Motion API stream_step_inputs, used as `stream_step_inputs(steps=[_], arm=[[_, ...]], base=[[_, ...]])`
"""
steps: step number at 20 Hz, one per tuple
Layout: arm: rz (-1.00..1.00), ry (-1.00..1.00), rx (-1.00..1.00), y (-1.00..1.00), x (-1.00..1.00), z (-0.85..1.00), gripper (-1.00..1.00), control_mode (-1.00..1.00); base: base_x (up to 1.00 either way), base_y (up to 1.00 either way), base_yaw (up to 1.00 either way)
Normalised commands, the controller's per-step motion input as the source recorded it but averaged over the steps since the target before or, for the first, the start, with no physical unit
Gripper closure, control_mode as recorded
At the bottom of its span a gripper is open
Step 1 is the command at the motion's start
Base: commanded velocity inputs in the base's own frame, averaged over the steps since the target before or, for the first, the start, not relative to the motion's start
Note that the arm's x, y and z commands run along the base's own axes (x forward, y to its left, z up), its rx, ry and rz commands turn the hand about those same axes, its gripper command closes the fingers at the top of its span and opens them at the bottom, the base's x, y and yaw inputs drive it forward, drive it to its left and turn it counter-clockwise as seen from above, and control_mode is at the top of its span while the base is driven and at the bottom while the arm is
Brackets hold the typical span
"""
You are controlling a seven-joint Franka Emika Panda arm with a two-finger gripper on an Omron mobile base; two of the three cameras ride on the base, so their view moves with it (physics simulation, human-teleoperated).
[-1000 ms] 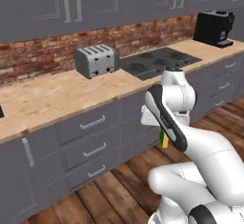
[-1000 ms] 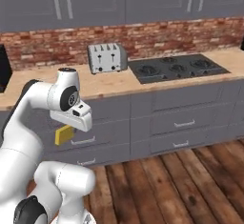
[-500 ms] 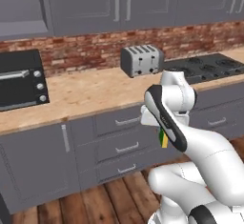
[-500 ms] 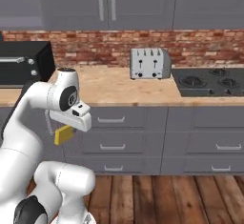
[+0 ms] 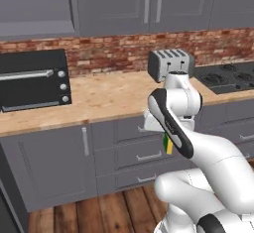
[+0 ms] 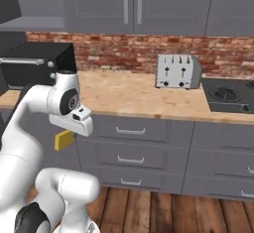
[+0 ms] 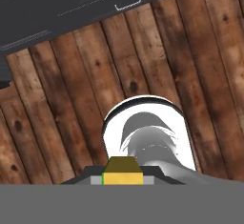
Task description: Pick up the sponge and dish brush from the sink, and place them back in the cabinet, and close the cabinet door.
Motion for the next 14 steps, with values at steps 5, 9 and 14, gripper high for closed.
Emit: stream_step_inputs(steps=[5, 9, 14], arm=[[0.0, 0.0, 0.0, 0.0, 0.0, 0.0, 1.0, 1.0], [0.0, 0.0, 0.0, 0.0, 0.0, 0.0, 1.0, 1.0], [0.0, 0.0, 0.0, 0.0, 0.0, 0.0, 1.0, 1.0]], base=[[0.15, 0.31, 0.0], [0.2, 0.5, 0.0], [0.23, 0.6, 0.0]])
